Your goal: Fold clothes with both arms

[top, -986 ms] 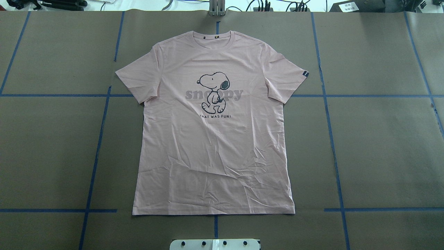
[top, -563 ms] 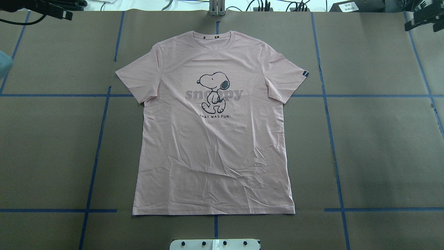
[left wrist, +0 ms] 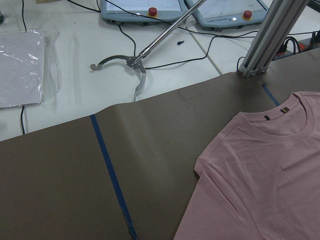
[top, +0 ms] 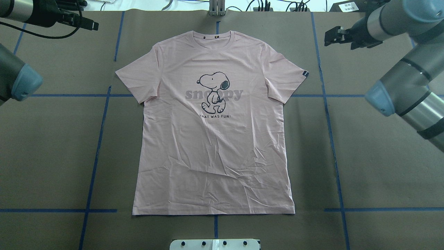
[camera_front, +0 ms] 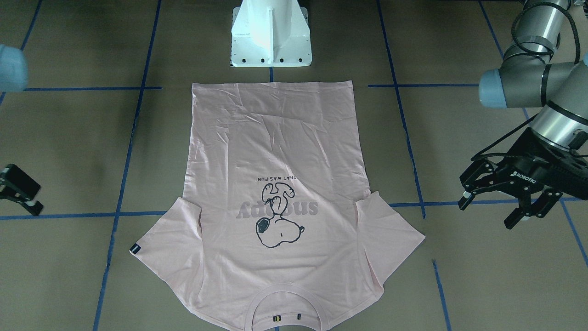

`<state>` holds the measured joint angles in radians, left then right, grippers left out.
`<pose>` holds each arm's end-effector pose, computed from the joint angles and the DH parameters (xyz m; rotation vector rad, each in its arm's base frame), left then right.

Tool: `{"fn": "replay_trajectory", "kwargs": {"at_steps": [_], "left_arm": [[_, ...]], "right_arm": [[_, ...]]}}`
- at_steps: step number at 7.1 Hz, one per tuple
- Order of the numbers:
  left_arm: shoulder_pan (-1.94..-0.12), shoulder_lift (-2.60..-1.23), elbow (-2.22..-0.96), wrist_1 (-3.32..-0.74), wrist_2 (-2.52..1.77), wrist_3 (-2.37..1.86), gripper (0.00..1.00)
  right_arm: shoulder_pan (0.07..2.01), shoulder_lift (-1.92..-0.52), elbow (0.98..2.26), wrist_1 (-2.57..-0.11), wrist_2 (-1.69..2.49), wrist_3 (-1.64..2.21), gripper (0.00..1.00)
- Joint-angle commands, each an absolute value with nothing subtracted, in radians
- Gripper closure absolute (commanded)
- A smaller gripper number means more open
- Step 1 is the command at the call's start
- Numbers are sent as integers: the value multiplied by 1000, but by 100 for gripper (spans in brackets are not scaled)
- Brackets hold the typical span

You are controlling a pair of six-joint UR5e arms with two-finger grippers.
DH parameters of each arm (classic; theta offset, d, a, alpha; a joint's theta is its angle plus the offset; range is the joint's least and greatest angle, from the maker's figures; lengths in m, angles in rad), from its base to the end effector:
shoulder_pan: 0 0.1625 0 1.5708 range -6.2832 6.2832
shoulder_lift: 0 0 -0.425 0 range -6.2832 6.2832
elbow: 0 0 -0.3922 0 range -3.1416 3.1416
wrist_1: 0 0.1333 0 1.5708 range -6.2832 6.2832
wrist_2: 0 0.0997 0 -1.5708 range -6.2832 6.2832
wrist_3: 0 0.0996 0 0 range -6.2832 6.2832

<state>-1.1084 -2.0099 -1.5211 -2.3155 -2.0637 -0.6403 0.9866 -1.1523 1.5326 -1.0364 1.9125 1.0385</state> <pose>0.2196 -0.6338 0.3451 0.7137 0.9521 0.1229 -0.2873 -0.6157 0.3835 0.3941 -0.8771 0.2627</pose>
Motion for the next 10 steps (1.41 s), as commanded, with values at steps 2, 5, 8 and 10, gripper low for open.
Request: {"fn": "replay_trajectory", "kwargs": {"at_steps": [2,5,8,10], "left_arm": [[-1095,-1996,-1522,-2342,-2059,-643,0],[-1083,-1996,-1517,-2342,-2059,-640,0],[-1083,-1996,-1516,-2342,-2059,-640,0],[-1083,-1994,-1516,-2342,-2059,-640,0]], "right_arm": [[876,-1068,1244,-723,1781,1173,19],[833,-1060,1181,-735,1695,1158,35],[831,-1060,1187,-736,1703,1152,43],[825,-1060,1221,-817,1703,1152,43]]}}
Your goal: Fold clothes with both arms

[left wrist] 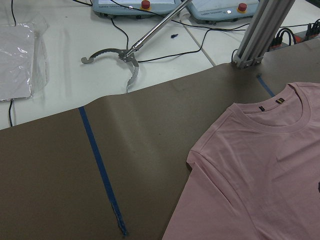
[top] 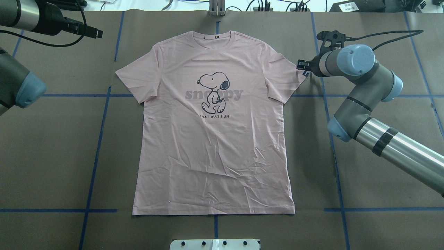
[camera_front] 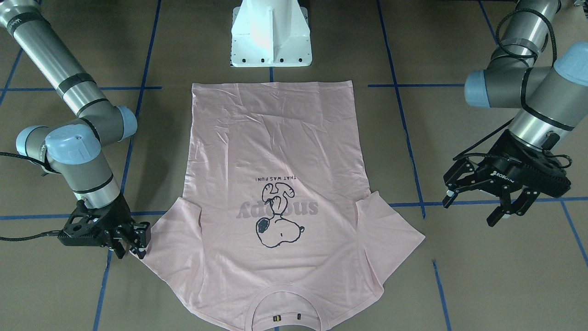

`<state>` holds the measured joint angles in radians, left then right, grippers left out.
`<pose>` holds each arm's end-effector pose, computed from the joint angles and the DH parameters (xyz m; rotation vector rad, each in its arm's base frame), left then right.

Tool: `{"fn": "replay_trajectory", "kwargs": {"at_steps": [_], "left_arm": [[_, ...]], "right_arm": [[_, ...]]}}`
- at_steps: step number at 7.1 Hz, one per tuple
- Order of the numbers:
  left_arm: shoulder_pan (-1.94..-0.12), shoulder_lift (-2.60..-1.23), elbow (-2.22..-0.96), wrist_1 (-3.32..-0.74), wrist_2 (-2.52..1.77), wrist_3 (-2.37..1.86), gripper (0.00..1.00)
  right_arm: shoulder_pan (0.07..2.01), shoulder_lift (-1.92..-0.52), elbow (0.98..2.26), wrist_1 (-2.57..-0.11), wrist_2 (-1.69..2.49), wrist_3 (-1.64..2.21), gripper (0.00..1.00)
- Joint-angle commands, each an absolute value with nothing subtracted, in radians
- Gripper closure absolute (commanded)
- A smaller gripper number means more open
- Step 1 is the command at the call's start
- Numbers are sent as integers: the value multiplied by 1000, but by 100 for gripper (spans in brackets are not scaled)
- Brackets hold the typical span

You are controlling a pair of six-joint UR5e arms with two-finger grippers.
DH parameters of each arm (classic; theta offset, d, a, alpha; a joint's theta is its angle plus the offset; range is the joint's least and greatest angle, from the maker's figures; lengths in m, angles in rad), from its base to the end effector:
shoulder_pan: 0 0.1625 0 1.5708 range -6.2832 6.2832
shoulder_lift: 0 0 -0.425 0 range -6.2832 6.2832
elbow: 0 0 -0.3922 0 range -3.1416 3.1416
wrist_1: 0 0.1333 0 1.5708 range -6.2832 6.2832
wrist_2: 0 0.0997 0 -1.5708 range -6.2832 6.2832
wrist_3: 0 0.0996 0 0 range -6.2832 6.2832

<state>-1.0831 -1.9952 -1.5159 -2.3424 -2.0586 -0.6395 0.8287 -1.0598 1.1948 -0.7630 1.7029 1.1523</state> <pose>0.2338 -0.6256 0.3542 0.7111 0.9606 0.1448 -0.4081 -0.6229 0.4578 0.4526 -0.8392 0.3166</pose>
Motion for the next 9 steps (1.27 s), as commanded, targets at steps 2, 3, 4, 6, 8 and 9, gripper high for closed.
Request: {"fn": "replay_trajectory", "kwargs": {"at_steps": [2,3,4,6,8,9], "left_arm": [[-1081,-1994,-1516,-2342,-2059,-640,0],[-1081,-1994,-1516,-2342,-2059,-638,0],[-1081,-1996,-1516,-2342,-2059,-638,0],[-1081,-1996,-1514,-2342,-2059,-637,0],[-1081,-1996,-1516,-2342,-2059,-638,0],[-1081,-1994,-1516,-2342,-2059,-638,0]], "right_arm": [[816,-1065,1229,-831,1700,1152,43],[808,-1066,1224,-833,1695,1149,43],[805,-1066,1223,-834,1692,1128,43],[807,-1063,1221,-836,1693,1129,88],[811,-1052,1230,-873,1694,1129,100],[816,-1031,1244,-903,1694,1131,100]]}}
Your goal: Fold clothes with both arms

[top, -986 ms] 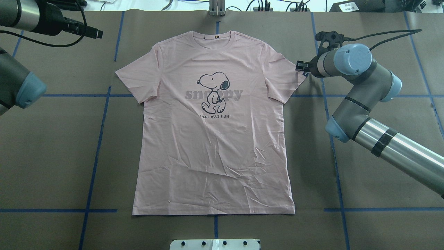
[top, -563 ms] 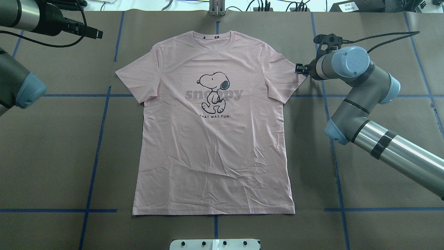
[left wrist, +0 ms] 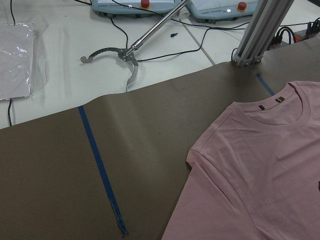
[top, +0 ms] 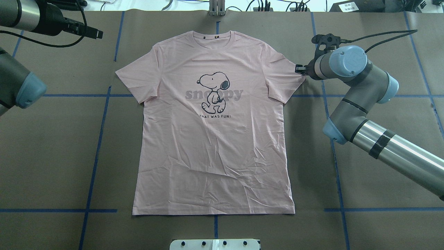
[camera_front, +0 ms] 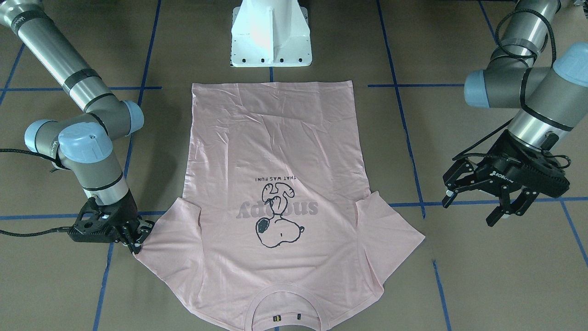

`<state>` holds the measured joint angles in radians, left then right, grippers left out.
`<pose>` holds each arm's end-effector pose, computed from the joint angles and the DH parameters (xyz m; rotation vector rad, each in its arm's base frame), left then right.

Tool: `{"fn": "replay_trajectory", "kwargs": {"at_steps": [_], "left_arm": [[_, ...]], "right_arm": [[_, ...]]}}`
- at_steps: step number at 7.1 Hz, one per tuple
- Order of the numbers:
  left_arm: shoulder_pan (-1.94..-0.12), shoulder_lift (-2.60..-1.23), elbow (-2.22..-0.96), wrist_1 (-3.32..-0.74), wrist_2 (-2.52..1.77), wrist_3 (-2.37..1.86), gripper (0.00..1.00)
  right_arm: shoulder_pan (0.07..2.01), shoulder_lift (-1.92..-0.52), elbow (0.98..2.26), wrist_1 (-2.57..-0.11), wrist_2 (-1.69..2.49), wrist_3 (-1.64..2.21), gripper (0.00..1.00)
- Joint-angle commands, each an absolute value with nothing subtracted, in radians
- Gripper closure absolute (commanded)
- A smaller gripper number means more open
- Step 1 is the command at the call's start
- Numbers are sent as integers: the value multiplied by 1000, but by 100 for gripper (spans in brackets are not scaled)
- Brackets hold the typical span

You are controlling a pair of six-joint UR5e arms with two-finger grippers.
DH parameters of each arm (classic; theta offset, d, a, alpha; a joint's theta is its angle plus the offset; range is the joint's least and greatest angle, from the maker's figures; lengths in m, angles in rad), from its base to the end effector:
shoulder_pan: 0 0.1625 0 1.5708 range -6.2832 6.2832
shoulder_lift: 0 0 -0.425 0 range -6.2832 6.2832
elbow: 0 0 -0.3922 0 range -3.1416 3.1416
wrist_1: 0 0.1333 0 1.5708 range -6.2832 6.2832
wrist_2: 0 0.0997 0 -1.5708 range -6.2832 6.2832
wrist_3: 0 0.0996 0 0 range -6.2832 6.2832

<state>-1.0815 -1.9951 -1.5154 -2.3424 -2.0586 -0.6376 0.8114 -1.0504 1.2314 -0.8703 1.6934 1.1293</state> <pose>0.2348 -0.6253 0.3545 0.7108 0.9602 0.1478 -0.4194 -0.6178 0.4466 0.4249 -0.7832 0.2912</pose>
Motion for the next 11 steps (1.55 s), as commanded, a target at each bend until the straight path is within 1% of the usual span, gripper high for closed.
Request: {"fn": "replay_trajectory", "kwargs": {"at_steps": [1,2,3,4,6,7,8,9,10,11], "left_arm": [[-1081,-1994,-1516,-2342,-2059,-638,0],[-1081,-1994,-1514,-2342,-2059,-638,0],[-1081,-1994,-1516,-2342,-2059,-638,0],[-1081,-1994,-1516,-2342,-2059,-638,0],[-1081,-1994,-1514,-2342,-2059,-638,0],[-1081,-1994,-1514,-2342,-2059,-640,0],[-1081,-1994,-1514,-2342,-2059,-640,0],[-1081,-1994,-1514,-2342,-2059,-640,0],[-1081,-1994,-1514,-2342,-2057,-641,0],[-1050,-1994,-1516,-2342,-2039,-643,0]], "right_arm": [[816,-993,1309,-1040,1689,1143,100],[812,-927,1392,-1259,1657,1155,100],[774,-860,1399,-1360,1617,1236,100],[718,-824,1384,-1370,1548,1340,100],[692,-725,1251,-1364,1506,1361,100],[692,-701,1220,-1362,1505,1358,100],[692,-698,1216,-1362,1505,1358,100],[692,-684,1194,-1364,1505,1353,38],[693,-657,1166,-1365,1503,1338,1],[701,-628,1167,-1377,1520,1318,0]]}}
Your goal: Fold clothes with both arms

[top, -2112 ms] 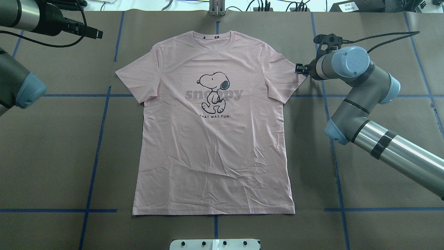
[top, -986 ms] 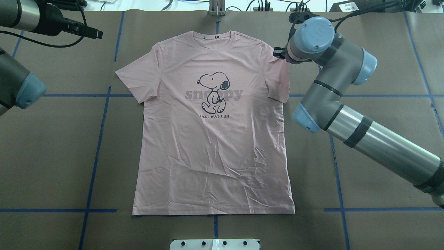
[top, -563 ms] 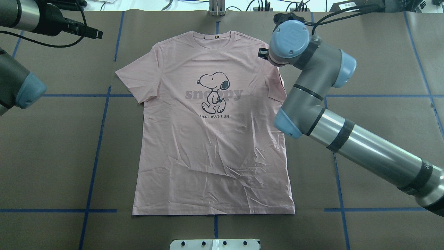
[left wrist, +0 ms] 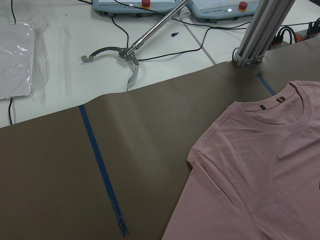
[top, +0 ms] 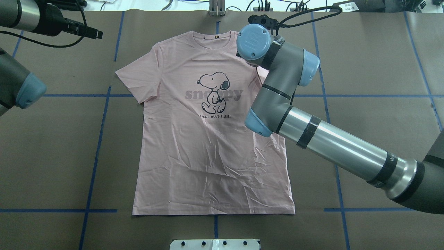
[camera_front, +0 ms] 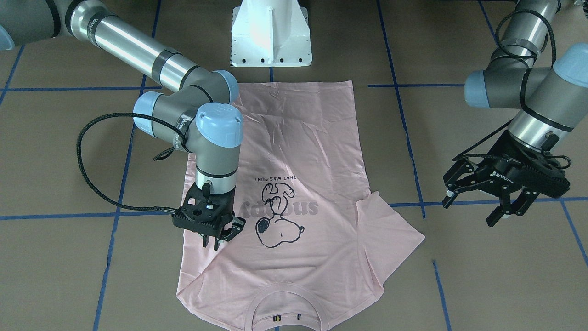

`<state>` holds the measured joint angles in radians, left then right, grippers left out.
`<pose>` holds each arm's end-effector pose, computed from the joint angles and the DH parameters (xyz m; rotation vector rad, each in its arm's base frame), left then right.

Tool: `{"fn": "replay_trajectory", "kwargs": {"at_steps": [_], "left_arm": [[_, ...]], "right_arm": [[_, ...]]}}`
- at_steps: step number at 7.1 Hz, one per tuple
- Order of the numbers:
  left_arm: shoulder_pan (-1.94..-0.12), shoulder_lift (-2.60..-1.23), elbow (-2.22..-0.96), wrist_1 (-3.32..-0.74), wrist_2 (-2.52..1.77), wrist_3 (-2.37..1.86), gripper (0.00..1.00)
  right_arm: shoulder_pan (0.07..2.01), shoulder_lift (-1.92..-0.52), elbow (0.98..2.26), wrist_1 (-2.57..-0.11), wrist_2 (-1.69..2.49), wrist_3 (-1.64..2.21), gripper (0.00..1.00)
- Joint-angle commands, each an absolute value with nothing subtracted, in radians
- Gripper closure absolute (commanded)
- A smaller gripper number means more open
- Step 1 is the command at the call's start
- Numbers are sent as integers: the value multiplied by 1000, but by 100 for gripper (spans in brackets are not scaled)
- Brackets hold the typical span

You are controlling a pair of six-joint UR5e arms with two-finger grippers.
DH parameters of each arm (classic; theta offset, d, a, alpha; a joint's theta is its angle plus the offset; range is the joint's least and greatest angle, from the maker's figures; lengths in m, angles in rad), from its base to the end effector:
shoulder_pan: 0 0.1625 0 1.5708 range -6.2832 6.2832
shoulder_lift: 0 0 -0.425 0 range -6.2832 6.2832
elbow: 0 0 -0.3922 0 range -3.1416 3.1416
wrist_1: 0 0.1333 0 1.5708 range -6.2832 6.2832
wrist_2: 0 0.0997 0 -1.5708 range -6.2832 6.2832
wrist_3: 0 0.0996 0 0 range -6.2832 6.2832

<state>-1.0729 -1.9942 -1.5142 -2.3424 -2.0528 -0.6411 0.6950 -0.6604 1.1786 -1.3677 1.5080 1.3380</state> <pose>0.2399 -0.6238 0.3558 0.7064 0.9597 0.1483 -0.5380 -0.6303 0.2378 0.3799 -0.6239 0.4643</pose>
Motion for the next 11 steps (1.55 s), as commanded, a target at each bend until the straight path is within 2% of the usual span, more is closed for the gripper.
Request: {"fn": "replay_trajectory", "kwargs": {"at_steps": [1,3,4,5,6,7,11], "left_arm": [[-1004,-1996,-1502,-2341,-1992,-658,0],[-988,-2000,-1471,-2342,-1965,-715,2],[-982,-2000,-1441,-2347,-1962,-824,22],[-954,-2008,-1404,-2373,-1903,-906,36],[-907,-2009,-1338,-2441,-1808,-987,42],[-872,-2014,-1283,-2501,-1761,-1009,45],[-859,-2077,-1137,-2542,-1717,-1009,46]], "right_arm": [[741,-624,1178,-1384,1620,1263,0],[851,-690,1263,-1396,1812,1075,0],[911,-806,1366,-1372,1894,946,0],[969,-903,1459,-1356,1972,828,0],[988,-952,1515,-1358,2000,813,0],[986,-954,1520,-1359,1997,821,0],[986,-960,1525,-1358,1991,824,0]]}}
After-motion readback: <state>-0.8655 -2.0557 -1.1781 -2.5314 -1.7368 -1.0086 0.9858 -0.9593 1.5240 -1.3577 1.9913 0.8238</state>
